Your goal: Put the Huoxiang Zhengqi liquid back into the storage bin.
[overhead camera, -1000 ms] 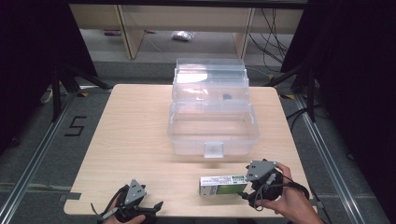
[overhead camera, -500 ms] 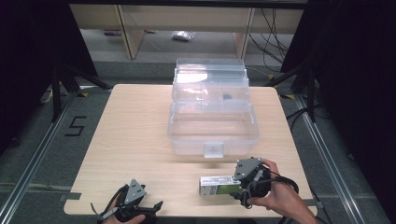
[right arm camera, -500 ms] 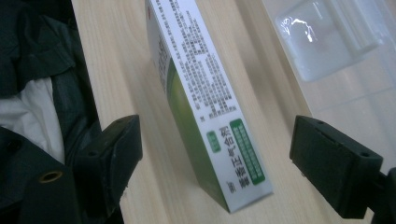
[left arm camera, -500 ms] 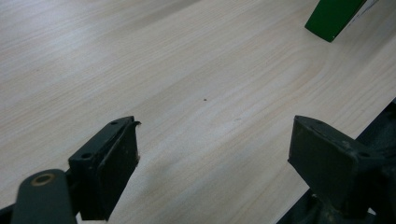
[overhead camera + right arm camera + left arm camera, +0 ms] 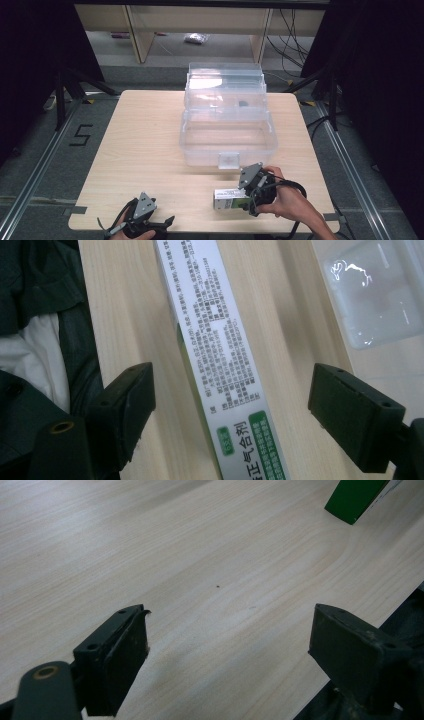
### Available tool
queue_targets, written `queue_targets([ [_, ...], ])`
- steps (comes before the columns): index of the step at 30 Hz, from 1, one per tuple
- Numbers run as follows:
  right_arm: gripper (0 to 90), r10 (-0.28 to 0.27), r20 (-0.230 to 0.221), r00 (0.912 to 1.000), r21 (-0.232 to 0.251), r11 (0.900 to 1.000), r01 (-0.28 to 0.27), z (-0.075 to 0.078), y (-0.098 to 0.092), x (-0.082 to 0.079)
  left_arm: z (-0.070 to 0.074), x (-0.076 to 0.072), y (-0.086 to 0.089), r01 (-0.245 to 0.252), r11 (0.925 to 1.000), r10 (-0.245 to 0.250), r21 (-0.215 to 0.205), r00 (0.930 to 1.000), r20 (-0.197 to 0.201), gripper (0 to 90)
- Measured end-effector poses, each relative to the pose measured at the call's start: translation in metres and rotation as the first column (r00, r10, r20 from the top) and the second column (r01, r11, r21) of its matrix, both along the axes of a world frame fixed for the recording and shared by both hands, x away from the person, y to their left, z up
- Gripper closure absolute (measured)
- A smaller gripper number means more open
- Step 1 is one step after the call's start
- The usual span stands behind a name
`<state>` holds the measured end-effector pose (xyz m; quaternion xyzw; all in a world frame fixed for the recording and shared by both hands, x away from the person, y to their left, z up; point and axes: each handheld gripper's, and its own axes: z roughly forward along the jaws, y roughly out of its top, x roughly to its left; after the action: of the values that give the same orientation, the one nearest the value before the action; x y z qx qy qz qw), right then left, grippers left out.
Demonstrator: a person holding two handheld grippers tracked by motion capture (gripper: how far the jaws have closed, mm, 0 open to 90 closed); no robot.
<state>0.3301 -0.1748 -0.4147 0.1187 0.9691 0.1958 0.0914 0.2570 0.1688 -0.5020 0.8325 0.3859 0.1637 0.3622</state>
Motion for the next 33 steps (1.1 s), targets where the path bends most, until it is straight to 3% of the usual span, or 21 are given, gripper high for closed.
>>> queue_targets([
  [2, 21.5, 0.030, -0.008, 0.9995, -0.005, 1.000, -0.030, -0.001, 0.002, 0.003, -0.002, 0.000, -0.003, -0.031, 0.9988, 0.032, -0.038, 0.9995, 0.003, 15.2],
  [4, 22.4, 0.018, -0.020, 0.9996, -0.009, 1.000, -0.018, -0.002, 0.003, 0.003, -0.002, -0.001, -0.003, -0.033, 0.9985, 0.033, -0.043, 0.9995, 0.001, 15.1],
  [7, 23.8, 0.059, -0.037, 0.9975, -0.019, 0.998, -0.060, -0.004, 0.007, 0.007, -0.001, -0.001, -0.003, -0.032, 0.9988, 0.032, -0.036, 0.9995, -0.001, 15.1],
  [11, 26.1, 0.043, -0.046, 0.9980, -0.038, 0.998, -0.045, -0.005, 0.010, 0.005, -0.001, -0.001, -0.002, -0.027, 0.9992, 0.027, -0.029, 0.9996, -0.002, 15.1],
  [12, 27.2, 0.075, -0.038, 0.9965, -0.043, 0.996, -0.076, -0.007, 0.012, 0.006, -0.001, 0.000, -0.002, -0.027, 0.9992, 0.027, -0.028, 0.9996, 0.005, 15.1],
  [14, 27.6, 0.059, -0.050, 0.9970, -0.049, 0.997, -0.061, -0.008, 0.013, 0.005, -0.002, 0.000, -0.003, -0.033, 0.9986, 0.033, -0.042, 0.9995, 0.002, 15.1],
  [16, 29.2, 0.080, -0.043, 0.9959, -0.064, 0.995, -0.083, -0.009, 0.015, 0.007, -0.002, -0.001, -0.003, -0.035, 0.9985, 0.035, -0.041, 0.9994, -0.003, 15.1],
  [17, 29.4, 0.061, -0.048, 0.9970, -0.076, 0.995, -0.065, -0.010, 0.016, 0.006, -0.001, 0.000, -0.002, -0.025, 0.9993, 0.025, -0.027, 0.9997, -0.002, 15.1],
  [18, 29.8, 0.082, -0.044, 0.9957, -0.082, 0.993, -0.085, -0.012, 0.018, 0.008, -0.001, 0.000, -0.002, -0.026, 0.9993, 0.026, -0.028, 0.9997, 0.001, 15.1],
  [19, 30.1, 0.054, -0.050, 0.9973, -0.092, 0.994, -0.058, -0.012, 0.018, 0.006, -0.002, 0.000, -0.003, -0.031, 0.9988, 0.032, -0.038, 0.9995, 0.004, 15.1],
  [21, 32.6, 0.095, -0.050, 0.9942, -0.094, 0.991, -0.099, -0.014, 0.021, 0.011, -0.002, -0.001, -0.003, -0.033, 0.9986, 0.033, -0.041, 0.9995, 0.001, 15.1],
  [22, 33.2, 0.062, -0.064, 0.9960, -0.111, 0.991, -0.069, -0.014, 0.022, 0.010, -0.002, 0.000, -0.002, -0.030, 0.9989, 0.030, -0.036, 0.9995, 0.004, 15.1],
  [23, 34.5, 0.086, -0.059, 0.9945, -0.117, 0.989, -0.093, -0.015, 0.023, 0.011, -0.002, 0.000, -0.002, -0.028, 0.9991, 0.028, -0.033, 0.9996, 0.006, 15.1],
  [24, 35.2, 0.062, -0.073, 0.9954, -0.122, 0.990, -0.071, -0.015, 0.023, 0.010, -0.002, 0.000, -0.002, -0.028, 0.9990, 0.028, -0.034, 0.9996, 0.005, 15.1],
  [26, 36.6, 0.066, -0.071, 0.9953, -0.144, 0.987, -0.076, -0.016, 0.024, 0.011, -0.002, 0.000, -0.002, -0.029, 0.9990, 0.029, -0.034, 0.9996, 0.003, 15.1],
  [28, 38.5, 0.123, -0.062, 0.9904, -0.154, 0.979, -0.132, -0.017, 0.026, 0.015, -0.001, 0.000, -0.002, -0.027, 0.9992, 0.027, -0.029, 0.9996, 0.003, 15.1],
  [29, 39.0, 0.081, -0.077, 0.9937, -0.168, 0.981, -0.093, -0.017, 0.025, 0.012, -0.001, -0.001, -0.002, -0.024, 0.9994, 0.024, -0.024, 0.9997, 0.003, 15.1],
  [30, 40.0, 0.094, -0.077, 0.9926, -0.169, 0.980, -0.106, -0.018, 0.026, 0.013, -0.001, 0.000, -0.001, -0.023, 0.9995, 0.023, -0.023, 0.9997, 0.005, 15.1],
  [31, 40.9, 0.164, -0.063, 0.9845, -0.158, 0.972, -0.172, -0.020, 0.026, 0.018, -0.002, 0.000, -0.002, -0.028, 0.9992, 0.028, -0.030, 0.9996, 0.005, 15.1],
  [33, 41.4, 0.176, -0.059, 0.9826, -0.159, 0.970, -0.183, -0.020, 0.026, 0.019, -0.002, 0.000, -0.002, -0.029, 0.9991, 0.029, -0.030, 0.9996, 0.005, 15.1],
])
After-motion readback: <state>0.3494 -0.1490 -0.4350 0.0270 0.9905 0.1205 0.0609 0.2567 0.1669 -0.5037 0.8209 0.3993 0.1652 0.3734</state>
